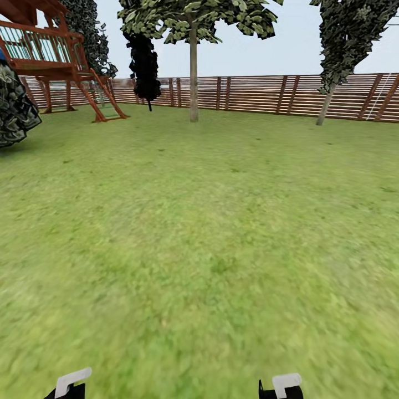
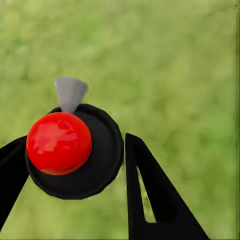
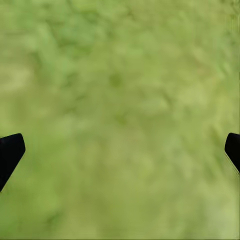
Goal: In the garden, pick up the pesticide atomizer on the floor and spray pesticide onto both trees until each tree trunk is fully covered.
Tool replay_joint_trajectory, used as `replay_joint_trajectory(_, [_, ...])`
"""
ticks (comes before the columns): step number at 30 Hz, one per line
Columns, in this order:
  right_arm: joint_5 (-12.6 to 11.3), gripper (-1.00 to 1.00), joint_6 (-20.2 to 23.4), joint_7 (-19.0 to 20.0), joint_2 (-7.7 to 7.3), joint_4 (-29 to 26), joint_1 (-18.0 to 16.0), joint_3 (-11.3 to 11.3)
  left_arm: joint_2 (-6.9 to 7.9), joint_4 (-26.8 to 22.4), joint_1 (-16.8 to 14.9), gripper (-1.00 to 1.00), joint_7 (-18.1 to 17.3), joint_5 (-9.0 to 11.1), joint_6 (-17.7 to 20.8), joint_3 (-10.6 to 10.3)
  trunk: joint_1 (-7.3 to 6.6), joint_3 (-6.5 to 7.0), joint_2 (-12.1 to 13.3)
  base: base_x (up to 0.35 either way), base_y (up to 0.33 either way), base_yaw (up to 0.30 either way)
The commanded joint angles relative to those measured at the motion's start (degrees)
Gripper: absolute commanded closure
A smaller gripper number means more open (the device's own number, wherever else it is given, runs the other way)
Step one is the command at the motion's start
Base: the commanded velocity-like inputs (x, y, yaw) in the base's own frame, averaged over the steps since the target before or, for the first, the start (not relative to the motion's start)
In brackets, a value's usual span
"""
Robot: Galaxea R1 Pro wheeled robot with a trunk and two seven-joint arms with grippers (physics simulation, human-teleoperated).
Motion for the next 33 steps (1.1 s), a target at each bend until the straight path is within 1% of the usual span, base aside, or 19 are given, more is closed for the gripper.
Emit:
replay_joint_trajectory(1, [0.0,-1.0,0.0,0.0,0.0,0.0,0.0,0.0,0.01,0.0,0.0,1.0,0.0,0.0,0.0,0.0,0.0,0.0,0.0,0.337,0.0,0.0])
replay_joint_trajectory(28, [0.0,-1.0,0.0,0.0,0.0,0.0,0.0,0.0,-0.03,0.0,0.0,1.0,0.0,0.0,-0.1,0.0,0.0,0.0,0.0,0.337,0.0,0.0])
replay_joint_trajectory(33, [0.0,-1.0,0.0,0.0,0.0,0.0,0.0,0.0,0.15,-0.1,0.0,1.0,0.1,0.0,-0.1,0.1,0.0,0.0,0.0,0.337,0.0,0.0])
